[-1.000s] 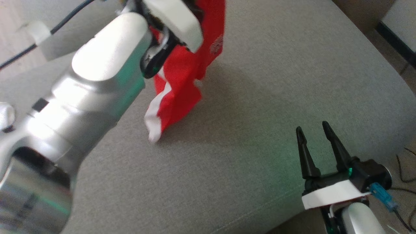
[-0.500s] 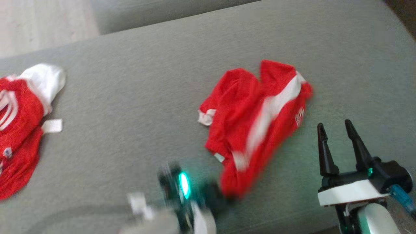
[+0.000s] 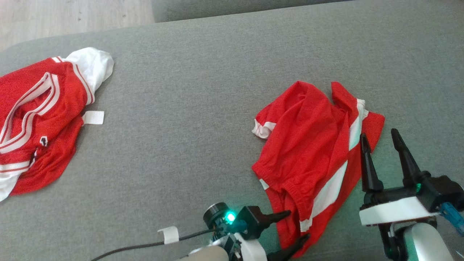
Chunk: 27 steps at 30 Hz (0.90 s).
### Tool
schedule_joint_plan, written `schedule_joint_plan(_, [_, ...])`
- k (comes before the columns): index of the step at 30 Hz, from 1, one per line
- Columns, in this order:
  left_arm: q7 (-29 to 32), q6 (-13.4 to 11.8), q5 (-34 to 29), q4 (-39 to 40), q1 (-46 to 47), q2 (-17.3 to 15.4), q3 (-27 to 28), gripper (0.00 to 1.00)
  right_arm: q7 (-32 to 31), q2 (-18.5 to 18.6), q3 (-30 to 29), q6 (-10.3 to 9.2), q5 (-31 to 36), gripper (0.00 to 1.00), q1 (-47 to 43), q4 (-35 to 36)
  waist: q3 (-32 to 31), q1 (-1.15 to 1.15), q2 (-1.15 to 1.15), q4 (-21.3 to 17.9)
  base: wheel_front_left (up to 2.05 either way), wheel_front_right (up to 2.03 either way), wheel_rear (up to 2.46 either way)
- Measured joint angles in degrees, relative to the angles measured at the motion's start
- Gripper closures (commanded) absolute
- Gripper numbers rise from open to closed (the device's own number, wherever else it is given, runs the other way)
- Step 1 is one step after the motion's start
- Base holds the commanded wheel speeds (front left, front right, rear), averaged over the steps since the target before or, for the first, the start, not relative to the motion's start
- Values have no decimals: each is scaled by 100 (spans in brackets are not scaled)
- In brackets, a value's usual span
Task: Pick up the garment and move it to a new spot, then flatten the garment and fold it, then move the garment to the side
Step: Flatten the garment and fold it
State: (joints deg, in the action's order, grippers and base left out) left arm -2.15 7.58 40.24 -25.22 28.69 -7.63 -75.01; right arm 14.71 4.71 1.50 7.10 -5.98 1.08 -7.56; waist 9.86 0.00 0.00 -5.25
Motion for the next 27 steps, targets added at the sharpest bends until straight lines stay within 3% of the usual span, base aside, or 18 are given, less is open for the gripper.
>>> schedule_joint_plan(15, [430, 0, 450, -331, 26, 260, 10, 0, 0, 18, 11, 0, -1, 0, 83, 9, 254, 0, 0, -286, 0, 0, 0])
schedule_joint_plan(18, [314, 0, 457, -397, 39, 266, 23, 87, 0, 16, 5, 0, -1, 0, 96, 8, 273, 0, 0, -322, 0, 0, 0])
schedule_joint_plan(19, [277, 0, 456, -426, 41, 266, 25, 100, 0, 15, 2, 0, -1, 0, 97, 8, 269, 1, 0, -329, 0, 0, 0])
schedule_joint_plan(27, [-142, 0, 446, -453, 58, 123, 30, 100, 0, -1, -34, 0, 0, 0, 90, -2, 61, 0, 0, -318, 0, 0, 0])
